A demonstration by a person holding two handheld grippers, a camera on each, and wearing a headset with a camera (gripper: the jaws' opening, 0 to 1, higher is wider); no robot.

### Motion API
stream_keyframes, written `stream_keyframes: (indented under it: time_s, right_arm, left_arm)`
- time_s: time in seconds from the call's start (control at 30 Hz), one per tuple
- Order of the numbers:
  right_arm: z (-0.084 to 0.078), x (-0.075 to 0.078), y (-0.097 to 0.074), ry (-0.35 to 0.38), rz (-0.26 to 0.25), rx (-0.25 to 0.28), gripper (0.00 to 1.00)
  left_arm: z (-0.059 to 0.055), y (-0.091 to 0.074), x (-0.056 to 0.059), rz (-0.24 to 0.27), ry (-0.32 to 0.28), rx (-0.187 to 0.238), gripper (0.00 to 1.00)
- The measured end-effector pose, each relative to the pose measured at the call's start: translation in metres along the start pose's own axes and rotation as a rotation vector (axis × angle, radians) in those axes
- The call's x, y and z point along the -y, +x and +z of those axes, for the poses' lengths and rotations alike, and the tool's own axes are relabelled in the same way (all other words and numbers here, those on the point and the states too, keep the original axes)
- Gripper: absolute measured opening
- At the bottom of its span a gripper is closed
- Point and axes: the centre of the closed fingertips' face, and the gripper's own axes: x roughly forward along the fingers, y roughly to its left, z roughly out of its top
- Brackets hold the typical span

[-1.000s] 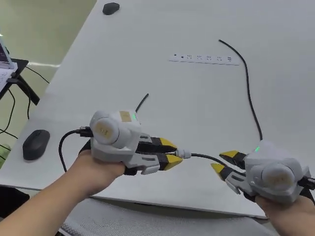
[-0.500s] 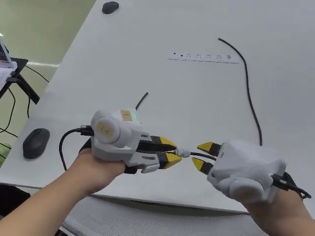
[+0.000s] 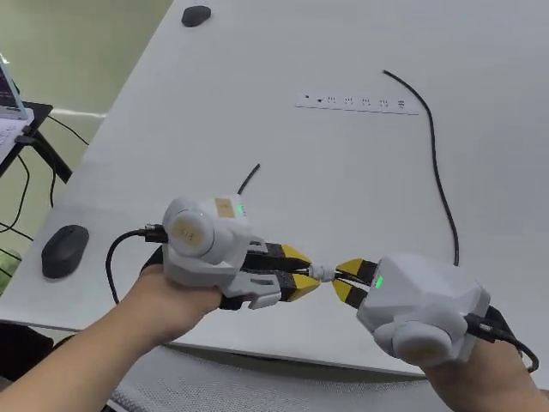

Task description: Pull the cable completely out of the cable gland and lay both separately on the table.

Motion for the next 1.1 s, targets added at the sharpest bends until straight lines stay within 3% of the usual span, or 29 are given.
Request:
stream_keyframes:
  time_s: [0.33, 0.47, 1.1]
  right_arm:
    - [0.000, 0.000, 0.002, 0.051, 0.009, 0.013, 0.00]
    - [-0.001, 0.003, 0.002, 0.109, 0.008, 0.028, 0.00]
    - [-0.040, 0.014, 0.007, 0.386, -0.005, 0.005, 0.00]
  left_arm:
    - [0.000, -0.001, -0.001, 0.005, 0.005, 0.005, 0.15]
    - [0.000, -0.002, -0.002, 0.008, 0.003, 0.008, 0.15]
    - [-0.001, -0.007, -0.005, 0.015, -0.018, 0.021, 0.15]
